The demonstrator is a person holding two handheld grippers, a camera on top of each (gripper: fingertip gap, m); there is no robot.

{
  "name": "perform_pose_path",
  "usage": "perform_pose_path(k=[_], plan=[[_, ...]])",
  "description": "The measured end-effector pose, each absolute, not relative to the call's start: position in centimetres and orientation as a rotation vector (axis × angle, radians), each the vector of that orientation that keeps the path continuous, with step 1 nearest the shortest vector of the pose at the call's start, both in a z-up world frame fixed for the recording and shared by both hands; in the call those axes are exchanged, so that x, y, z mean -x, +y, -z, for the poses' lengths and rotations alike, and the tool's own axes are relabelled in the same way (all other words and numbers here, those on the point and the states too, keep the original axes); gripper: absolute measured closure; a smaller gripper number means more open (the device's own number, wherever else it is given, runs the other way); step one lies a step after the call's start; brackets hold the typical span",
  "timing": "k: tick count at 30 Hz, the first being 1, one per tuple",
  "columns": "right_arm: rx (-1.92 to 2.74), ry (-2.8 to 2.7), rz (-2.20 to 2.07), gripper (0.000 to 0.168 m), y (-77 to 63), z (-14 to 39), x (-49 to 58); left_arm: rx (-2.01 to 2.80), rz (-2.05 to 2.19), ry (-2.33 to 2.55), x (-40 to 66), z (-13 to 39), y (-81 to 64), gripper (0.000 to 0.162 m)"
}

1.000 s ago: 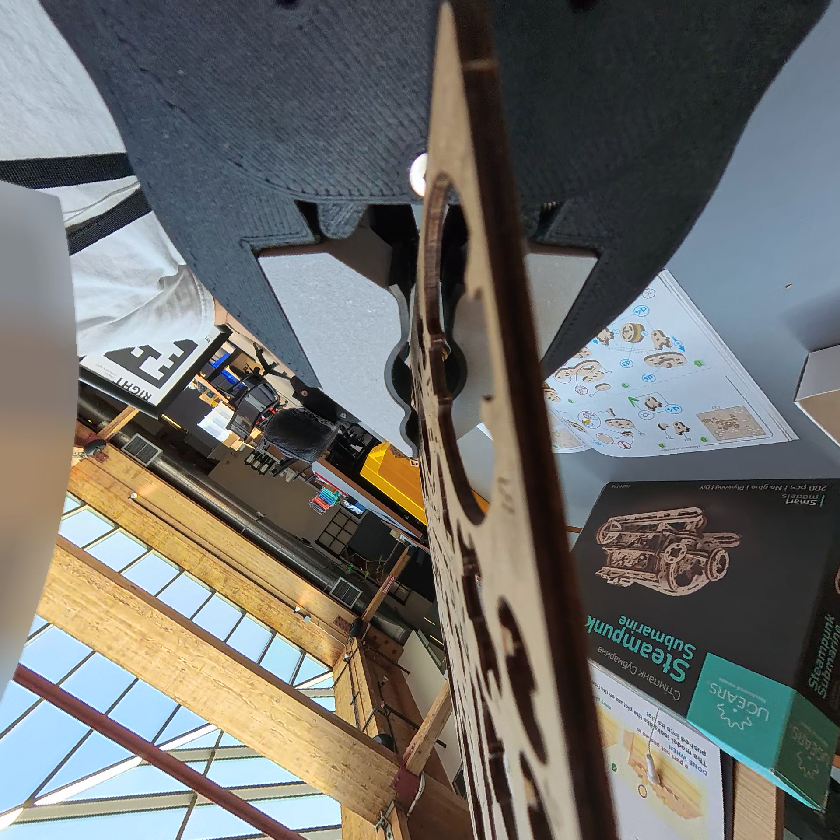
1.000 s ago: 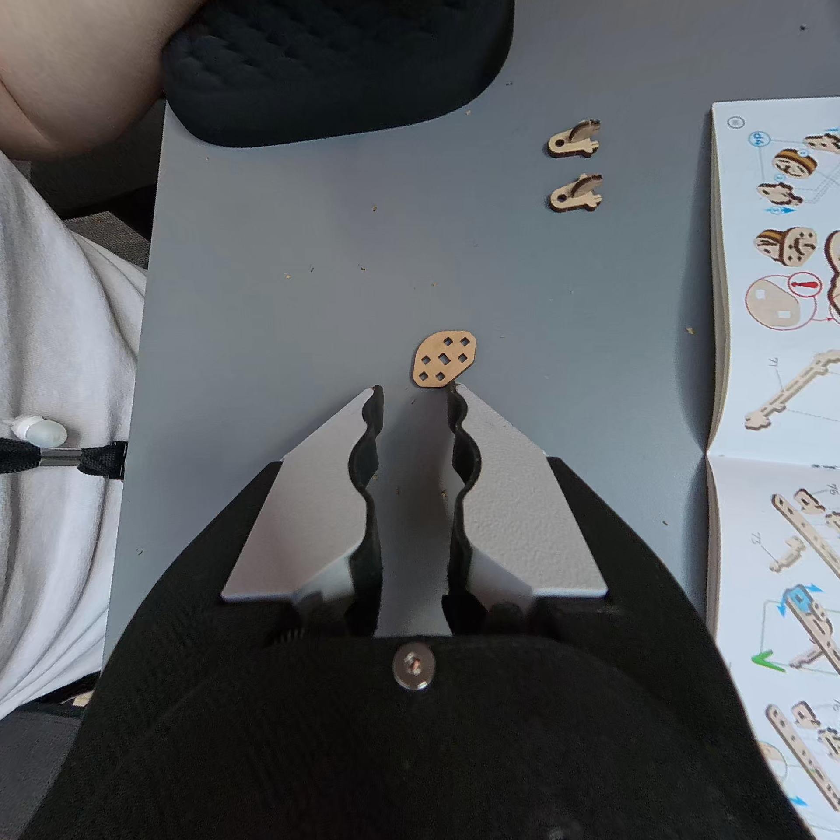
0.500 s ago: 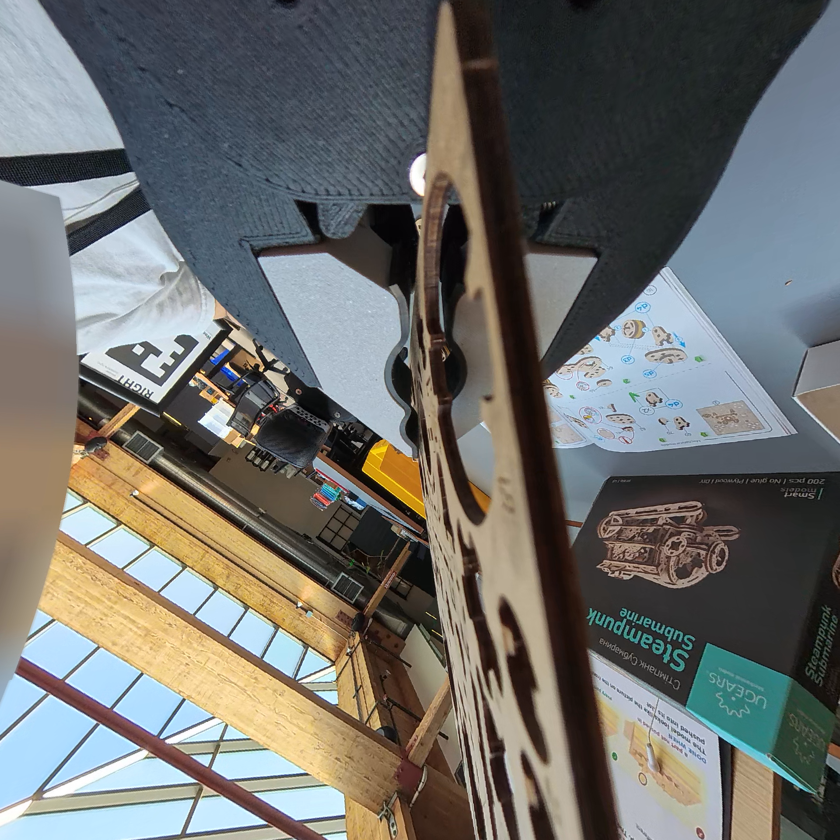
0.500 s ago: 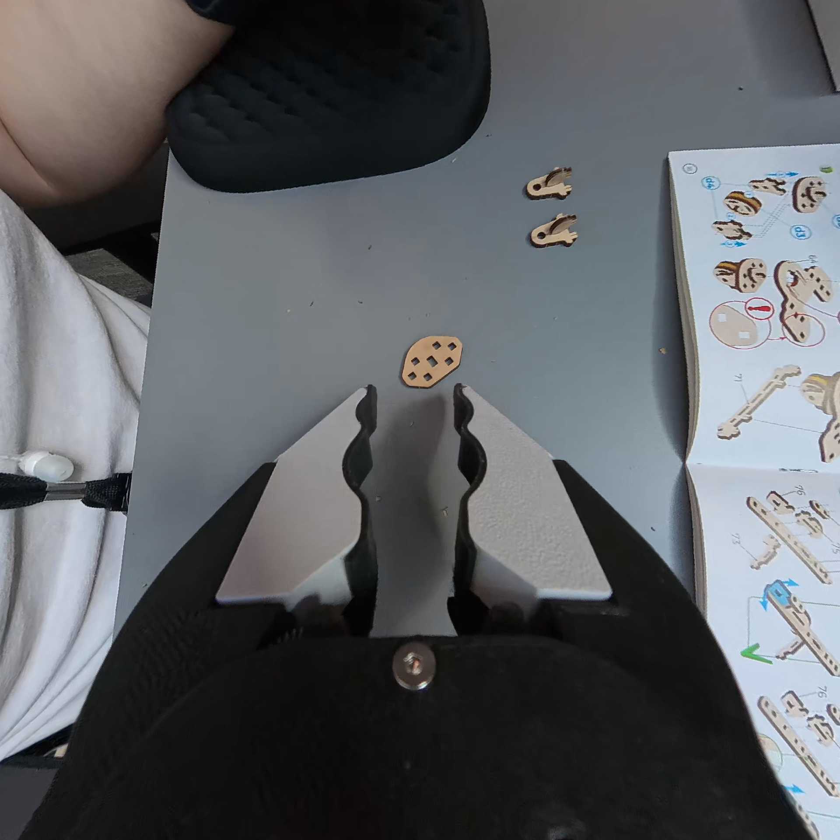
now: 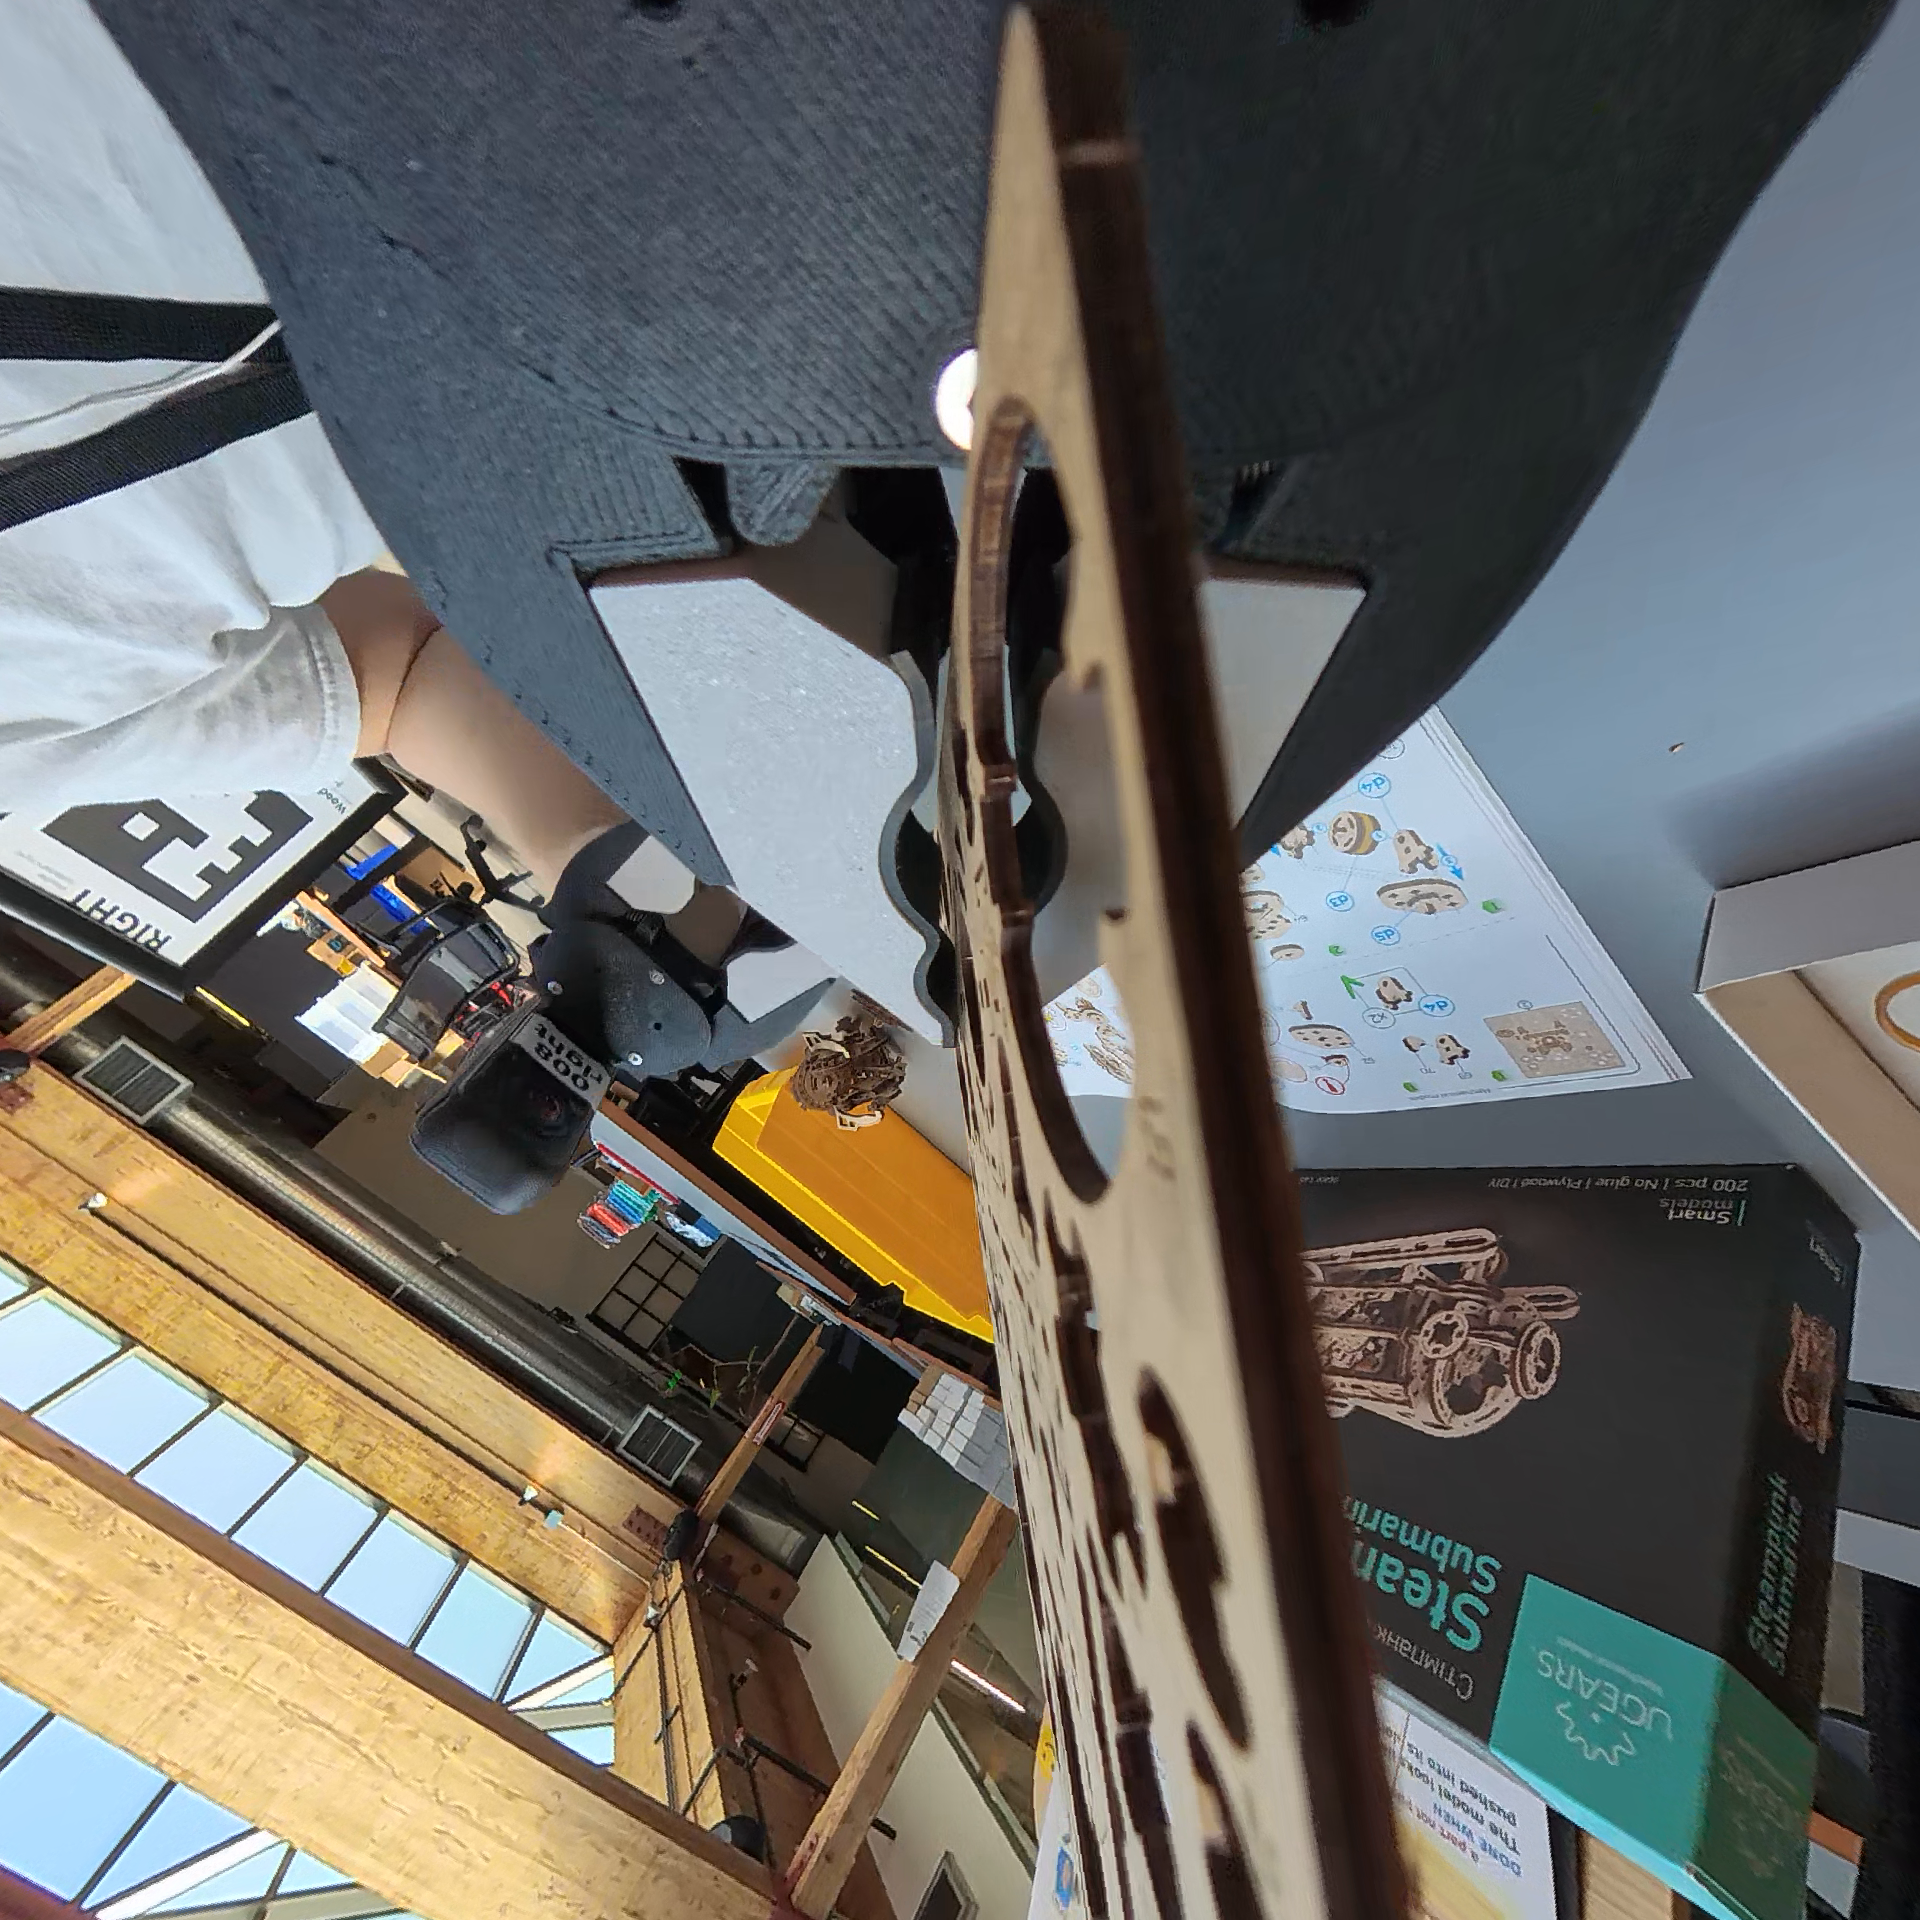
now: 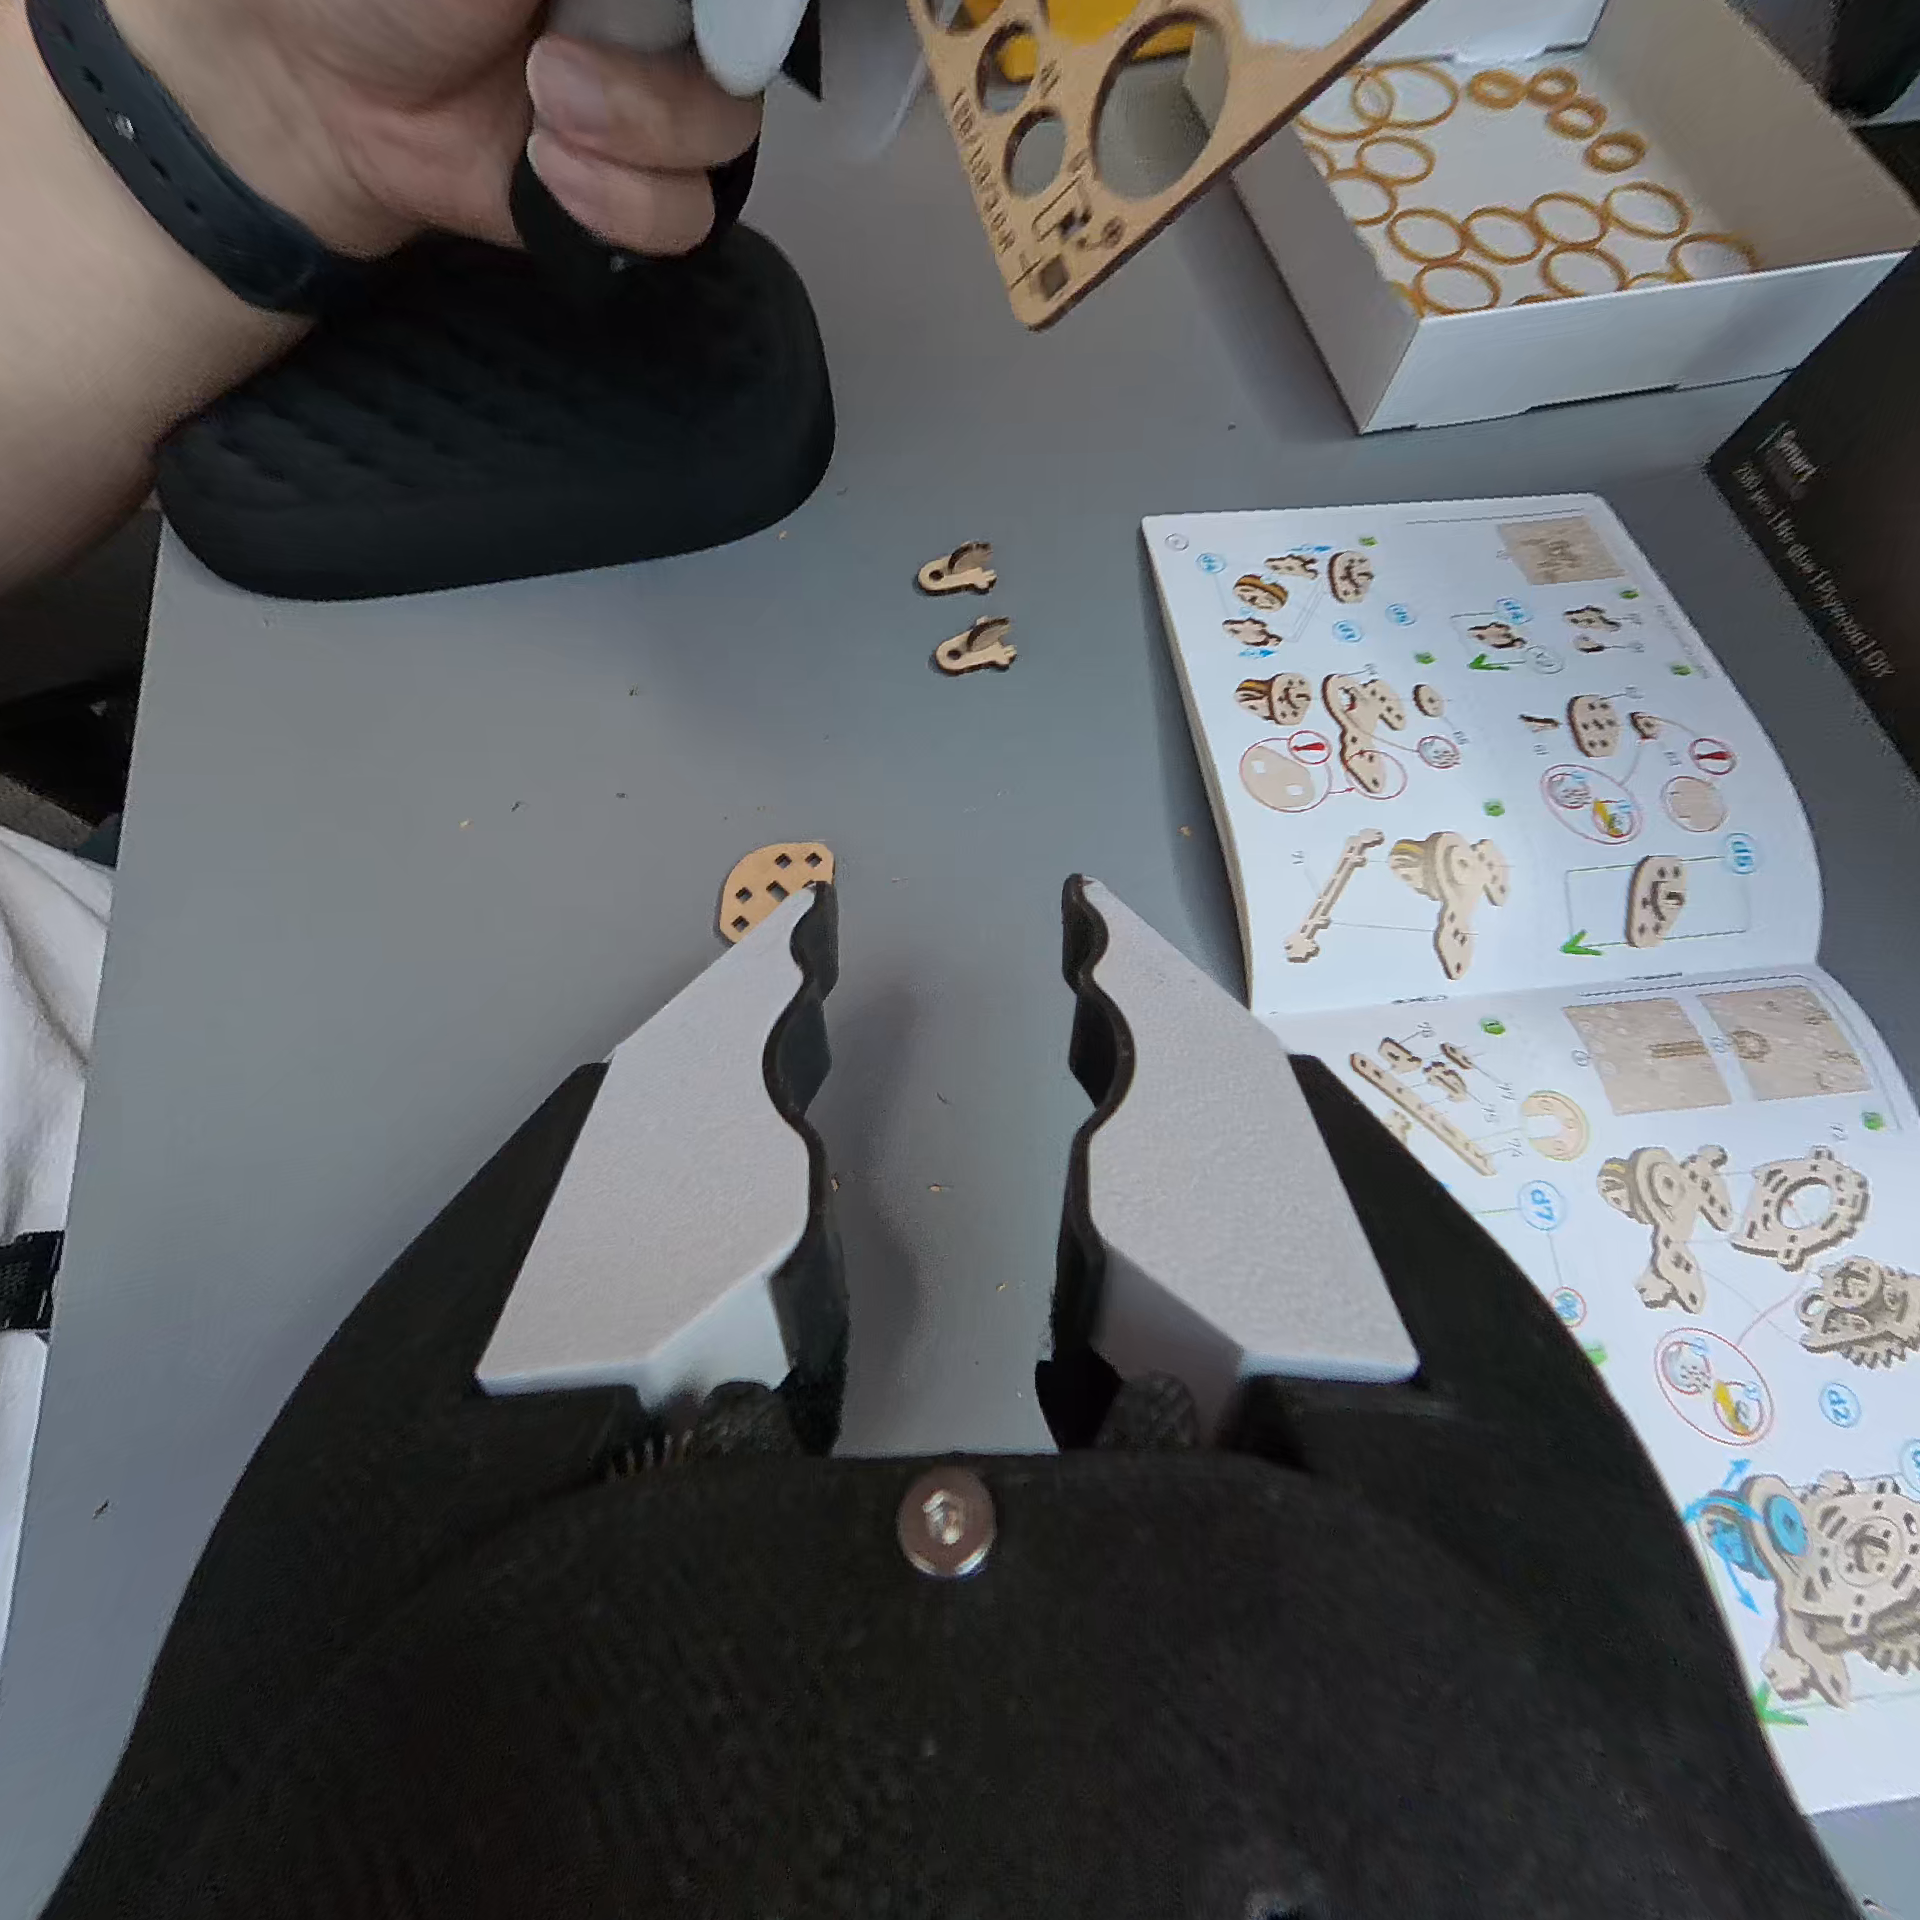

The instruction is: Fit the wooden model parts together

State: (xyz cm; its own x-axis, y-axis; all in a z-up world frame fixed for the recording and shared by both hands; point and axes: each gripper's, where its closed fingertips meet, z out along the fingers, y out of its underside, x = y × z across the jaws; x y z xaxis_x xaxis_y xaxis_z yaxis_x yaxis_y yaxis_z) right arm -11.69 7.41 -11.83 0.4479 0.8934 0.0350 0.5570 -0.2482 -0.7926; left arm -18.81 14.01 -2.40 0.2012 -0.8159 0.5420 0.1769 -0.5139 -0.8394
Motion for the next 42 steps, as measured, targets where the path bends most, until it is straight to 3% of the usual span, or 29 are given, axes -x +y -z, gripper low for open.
perform_pose_path(k=[10, 13, 21, 22, 24, 31, 35, 42], plan=[[1.735, -0.932, -1.003, 0.130, 8.9, 5.9, 11.9, 1.612, 1.573, 0.641, 17.1, 2.6, 12.7, 0.161], [1.713, -0.919, -1.106, 0.145, 10.0, 5.0, 12.7, 1.609, 1.611, 0.646, 16.5, 2.7, 12.3, 0.161], [1.715, -0.738, -1.505, 0.141, 13.1, 3.2, 14.1, 1.596, 1.617, 0.665, 16.2, 2.6, 11.9, 0.161], [1.698, -0.723, -1.575, 0.143, 12.8, 3.0, 14.3, 1.601, 1.618, 0.671, 16.1, 2.7, 11.9, 0.161], [1.667, -0.710, -1.727, 0.164, 11.9, 2.7, 14.4, 1.599, 1.634, 0.688, 15.8, 2.8, 11.5, 0.160], [1.676, -0.585, -1.891, 0.167, 11.8, 2.8, 13.5, 1.607, 1.643, 0.709, 15.5, 2.8, 11.1, 0.157], [1.676, -0.624, -1.824, 0.167, 11.5, 2.9, 12.6, 1.566, 1.664, 0.639, 16.5, 1.9, 11.8, 0.152], [1.657, -0.663, -1.739, 0.167, 11.2, 2.4, 10.8, 1.525, 1.697, 0.606, 17.2, 1.2, 12.0, 0.155]])
